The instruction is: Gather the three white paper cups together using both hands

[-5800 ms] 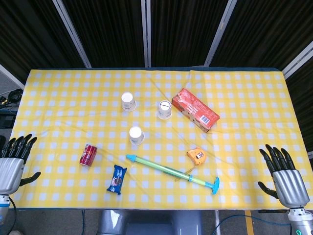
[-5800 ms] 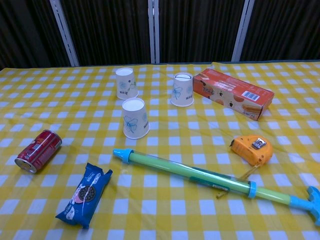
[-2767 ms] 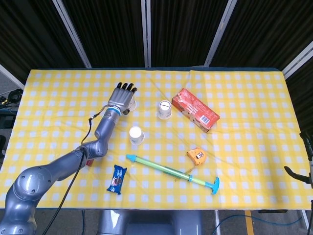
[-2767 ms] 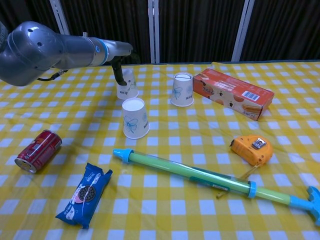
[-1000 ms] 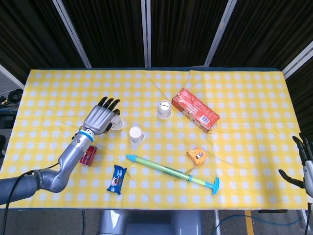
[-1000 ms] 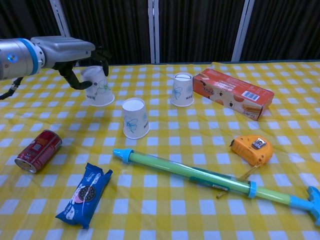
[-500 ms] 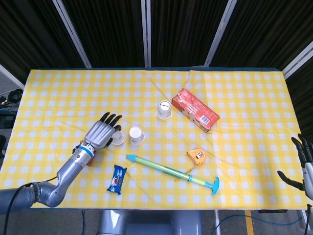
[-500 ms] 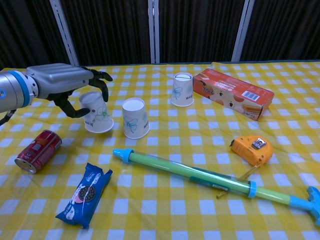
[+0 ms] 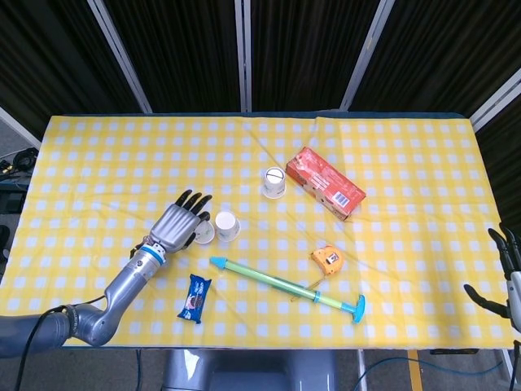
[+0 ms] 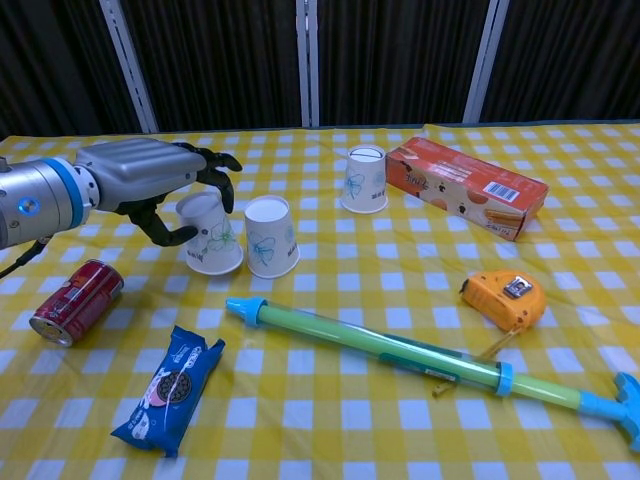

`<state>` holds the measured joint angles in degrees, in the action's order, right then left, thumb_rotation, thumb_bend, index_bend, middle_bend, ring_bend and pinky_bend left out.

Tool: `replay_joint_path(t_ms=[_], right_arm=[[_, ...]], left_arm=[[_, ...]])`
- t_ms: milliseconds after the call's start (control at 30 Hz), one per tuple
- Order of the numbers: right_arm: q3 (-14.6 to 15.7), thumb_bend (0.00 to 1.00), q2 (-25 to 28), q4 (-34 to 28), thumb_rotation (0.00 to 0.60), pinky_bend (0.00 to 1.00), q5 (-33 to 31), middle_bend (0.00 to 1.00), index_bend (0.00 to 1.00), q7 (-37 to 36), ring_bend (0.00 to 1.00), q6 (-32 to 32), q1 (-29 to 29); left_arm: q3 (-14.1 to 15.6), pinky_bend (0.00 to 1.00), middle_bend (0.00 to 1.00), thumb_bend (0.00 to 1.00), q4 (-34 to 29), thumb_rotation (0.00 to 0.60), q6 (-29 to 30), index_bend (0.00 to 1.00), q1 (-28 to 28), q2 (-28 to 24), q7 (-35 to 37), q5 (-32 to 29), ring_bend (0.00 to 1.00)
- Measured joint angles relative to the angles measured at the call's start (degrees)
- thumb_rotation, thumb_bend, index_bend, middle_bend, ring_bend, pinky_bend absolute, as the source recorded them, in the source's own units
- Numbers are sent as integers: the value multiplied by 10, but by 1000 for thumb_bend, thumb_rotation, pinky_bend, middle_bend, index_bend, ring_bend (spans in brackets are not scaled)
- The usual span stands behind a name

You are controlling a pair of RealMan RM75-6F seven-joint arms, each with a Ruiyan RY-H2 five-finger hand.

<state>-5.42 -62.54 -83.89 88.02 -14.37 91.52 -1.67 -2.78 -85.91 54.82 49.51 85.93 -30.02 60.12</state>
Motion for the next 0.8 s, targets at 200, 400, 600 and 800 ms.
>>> replay_joint_path(t_ms=[200,400,600,800], right_arm=[[1,60,-1,-2,600,0,3,0,73,3,0,1,0],[2,61,-1,-3,600,0,4,0,74,5,0,1,0],[3,61,-1,-6,600,0,5,0,74,8,0,2,1],[4,60,-1,-7,600,0,6,0,71,13,0,3,2]], left_arm=[[-5,0,0,526,10,600,-2,287,-4,7,2,0,0],[-7,0,0,518,23,600,-1,194,-7,19,-5,2,0],[-8,0,0,446,26,600,-2,106,-12,23,3,8,0],[-9,0,0,394,5,600,11,29,-22,8,15,24,0]])
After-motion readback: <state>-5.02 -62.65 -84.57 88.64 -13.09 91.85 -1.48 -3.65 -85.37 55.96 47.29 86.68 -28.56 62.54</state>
